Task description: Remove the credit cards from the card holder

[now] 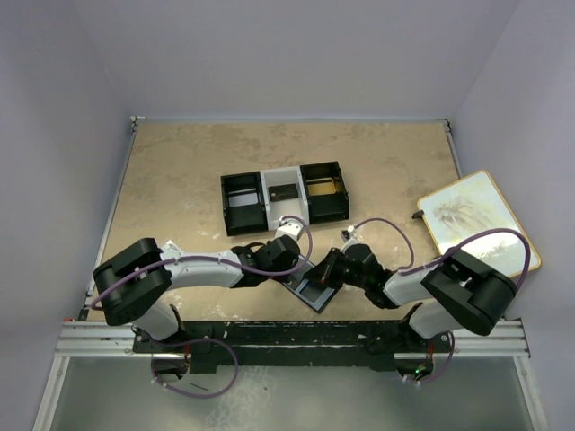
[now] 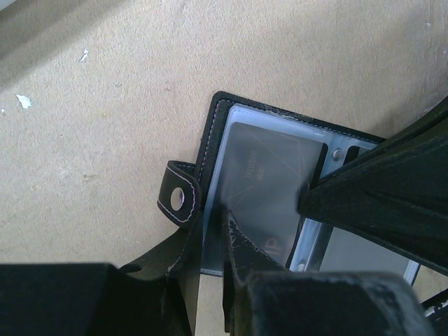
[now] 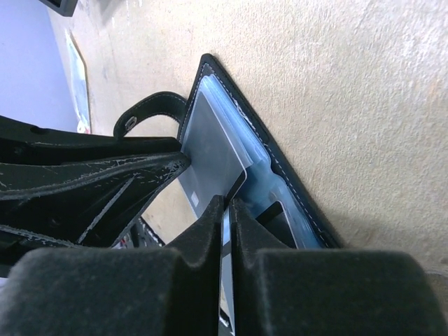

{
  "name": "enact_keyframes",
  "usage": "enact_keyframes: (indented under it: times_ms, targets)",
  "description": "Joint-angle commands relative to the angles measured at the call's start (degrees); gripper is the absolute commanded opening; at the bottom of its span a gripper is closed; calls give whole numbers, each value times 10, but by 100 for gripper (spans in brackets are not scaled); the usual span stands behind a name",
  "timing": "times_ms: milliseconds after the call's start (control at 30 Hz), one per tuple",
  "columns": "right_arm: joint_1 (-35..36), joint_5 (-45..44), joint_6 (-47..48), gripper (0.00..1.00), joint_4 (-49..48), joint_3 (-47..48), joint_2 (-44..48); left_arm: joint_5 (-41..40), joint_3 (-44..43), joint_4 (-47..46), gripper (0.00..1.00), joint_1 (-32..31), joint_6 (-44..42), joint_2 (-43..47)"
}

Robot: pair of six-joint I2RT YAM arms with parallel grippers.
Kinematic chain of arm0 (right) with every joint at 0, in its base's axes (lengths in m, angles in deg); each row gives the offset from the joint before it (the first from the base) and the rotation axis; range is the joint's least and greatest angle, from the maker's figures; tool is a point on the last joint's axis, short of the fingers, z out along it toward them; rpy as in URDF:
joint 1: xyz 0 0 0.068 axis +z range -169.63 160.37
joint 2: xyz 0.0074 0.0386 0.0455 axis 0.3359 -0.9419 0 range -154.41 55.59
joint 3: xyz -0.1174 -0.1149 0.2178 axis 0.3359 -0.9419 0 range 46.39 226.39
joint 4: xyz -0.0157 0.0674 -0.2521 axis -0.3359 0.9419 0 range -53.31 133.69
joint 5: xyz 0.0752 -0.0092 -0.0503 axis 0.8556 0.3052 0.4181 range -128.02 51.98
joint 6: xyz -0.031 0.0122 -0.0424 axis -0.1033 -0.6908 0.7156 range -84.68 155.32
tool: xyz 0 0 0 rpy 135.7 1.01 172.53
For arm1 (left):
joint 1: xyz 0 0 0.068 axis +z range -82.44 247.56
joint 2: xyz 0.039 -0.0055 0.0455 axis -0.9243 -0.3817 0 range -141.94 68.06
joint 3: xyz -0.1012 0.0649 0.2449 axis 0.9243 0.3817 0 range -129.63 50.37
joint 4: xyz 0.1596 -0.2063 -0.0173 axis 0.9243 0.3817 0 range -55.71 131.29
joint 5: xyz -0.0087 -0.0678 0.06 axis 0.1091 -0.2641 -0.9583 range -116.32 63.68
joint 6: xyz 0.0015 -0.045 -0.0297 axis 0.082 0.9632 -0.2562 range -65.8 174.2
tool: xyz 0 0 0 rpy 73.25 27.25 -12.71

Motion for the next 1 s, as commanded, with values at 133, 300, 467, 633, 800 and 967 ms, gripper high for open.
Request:
enact_keyframes:
  times_ms: [133,300,467,633,800,967]
  targets:
    - [2,20,11,0,-42,29,18,0,7,17,9,-15,25,2]
    - [-8,43,31,0,-12,28,40,-20,7,22,7,-16,33,-1]
    - [-18,62,40,0,-4,17,54,-28,5,23,7,-16,33,-9]
    - [-26,76,48,0,6,8,65,-33,2,26,7,-15,35,-14]
    - [-34,66,46,0,22,-5,76,-33,1,29,6,-16,35,-15]
    - [-38,53,44,0,39,-8,82,-34,1,29,6,-16,34,-18]
